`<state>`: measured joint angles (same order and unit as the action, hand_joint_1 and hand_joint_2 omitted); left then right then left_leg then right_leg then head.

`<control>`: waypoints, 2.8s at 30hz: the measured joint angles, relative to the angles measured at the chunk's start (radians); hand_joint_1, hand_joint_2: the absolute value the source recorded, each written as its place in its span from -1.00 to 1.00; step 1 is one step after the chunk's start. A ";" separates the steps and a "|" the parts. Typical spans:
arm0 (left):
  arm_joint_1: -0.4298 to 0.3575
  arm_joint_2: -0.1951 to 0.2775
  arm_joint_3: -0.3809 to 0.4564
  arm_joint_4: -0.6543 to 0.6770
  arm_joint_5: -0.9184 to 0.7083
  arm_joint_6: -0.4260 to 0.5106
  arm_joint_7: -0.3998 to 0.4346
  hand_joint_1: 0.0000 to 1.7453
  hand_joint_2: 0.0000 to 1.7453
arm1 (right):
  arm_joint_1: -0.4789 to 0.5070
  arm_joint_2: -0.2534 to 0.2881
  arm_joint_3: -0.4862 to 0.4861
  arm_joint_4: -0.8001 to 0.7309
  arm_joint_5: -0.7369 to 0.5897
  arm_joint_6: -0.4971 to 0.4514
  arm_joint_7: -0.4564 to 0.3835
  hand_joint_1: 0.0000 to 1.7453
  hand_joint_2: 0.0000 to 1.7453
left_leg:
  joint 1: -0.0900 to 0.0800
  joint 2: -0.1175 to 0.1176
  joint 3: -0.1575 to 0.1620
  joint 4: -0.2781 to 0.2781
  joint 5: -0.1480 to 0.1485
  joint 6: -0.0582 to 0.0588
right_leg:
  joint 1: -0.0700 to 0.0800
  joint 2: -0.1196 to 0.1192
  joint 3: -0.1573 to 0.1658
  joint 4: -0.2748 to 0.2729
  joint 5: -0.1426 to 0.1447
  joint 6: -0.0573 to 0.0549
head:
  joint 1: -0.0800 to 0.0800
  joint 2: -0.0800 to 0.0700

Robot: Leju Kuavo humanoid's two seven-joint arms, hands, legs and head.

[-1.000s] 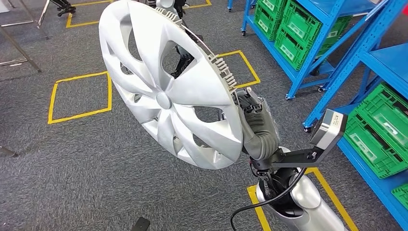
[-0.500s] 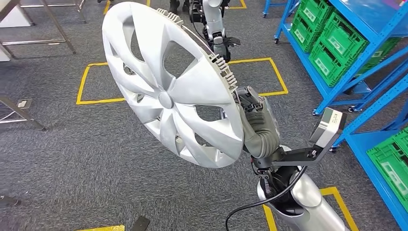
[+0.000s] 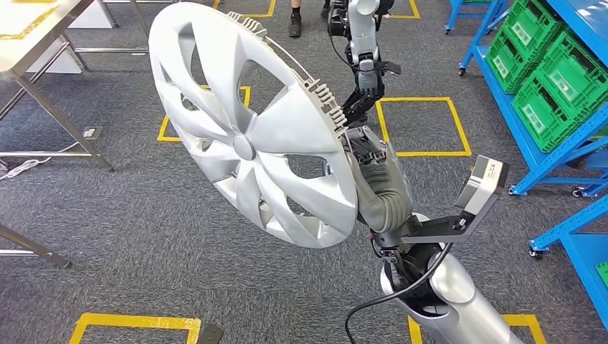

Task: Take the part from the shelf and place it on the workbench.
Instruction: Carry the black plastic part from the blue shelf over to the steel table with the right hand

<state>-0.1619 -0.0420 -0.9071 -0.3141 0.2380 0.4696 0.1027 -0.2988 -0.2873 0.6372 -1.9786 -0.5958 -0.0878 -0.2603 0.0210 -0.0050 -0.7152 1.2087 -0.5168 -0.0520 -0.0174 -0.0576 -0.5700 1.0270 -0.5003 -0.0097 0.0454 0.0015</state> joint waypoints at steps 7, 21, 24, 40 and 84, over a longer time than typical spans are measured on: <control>0.000 0.000 0.000 0.002 0.004 0.000 0.002 -1.00 1.00 | -0.008 0.000 0.004 0.001 -0.002 0.005 0.002 1.00 1.00 | -0.016 0.026 0.081 -0.175 0.052 0.045 | 0.003 -0.041 0.015 0.001 -0.023 0.038 | 0.000 0.000; 0.001 -0.001 0.000 0.005 0.011 0.000 0.003 -1.00 1.00 | -0.009 -0.002 0.006 0.008 -0.005 0.007 0.004 1.00 1.00 | -0.011 -0.121 0.069 -0.168 0.051 0.043 | 0.005 0.117 -0.049 0.018 0.015 0.015 | 0.010 0.000; 0.005 0.000 0.000 0.006 0.012 0.001 0.003 -1.00 1.00 | -0.010 -0.001 0.006 0.009 -0.005 0.007 0.005 1.00 1.00 | -0.014 -0.088 0.058 -0.138 0.029 0.029 | 0.001 0.083 -0.029 -0.006 0.021 0.002 | 0.007 0.000; 0.003 0.000 0.000 0.009 0.012 0.004 0.004 -1.00 1.00 | -0.012 0.000 0.013 0.011 -0.006 0.007 0.006 1.00 1.00 | -0.009 0.015 0.082 -0.169 0.047 0.057 | -0.003 -0.001 -0.009 0.054 -0.059 0.044 | 0.003 0.000; 0.017 -0.002 0.001 0.013 0.033 0.018 -0.005 -1.00 1.00 | 0.001 0.000 0.028 0.011 -0.006 0.008 0.009 1.00 1.00 | -0.008 -0.128 0.081 -0.171 0.048 0.048 | 0.009 0.120 -0.041 0.005 0.027 0.005 | 0.020 0.000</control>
<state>-0.1446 -0.0444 -0.9066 -0.3010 0.2708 0.4877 0.0980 -0.2978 -0.2874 0.6648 -1.9673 -0.6016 -0.0797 -0.2515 0.0129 -0.1327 -0.6342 1.0379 -0.4691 -0.0042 -0.0080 0.0624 -0.6106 1.0323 -0.4729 -0.0044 0.0655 0.0015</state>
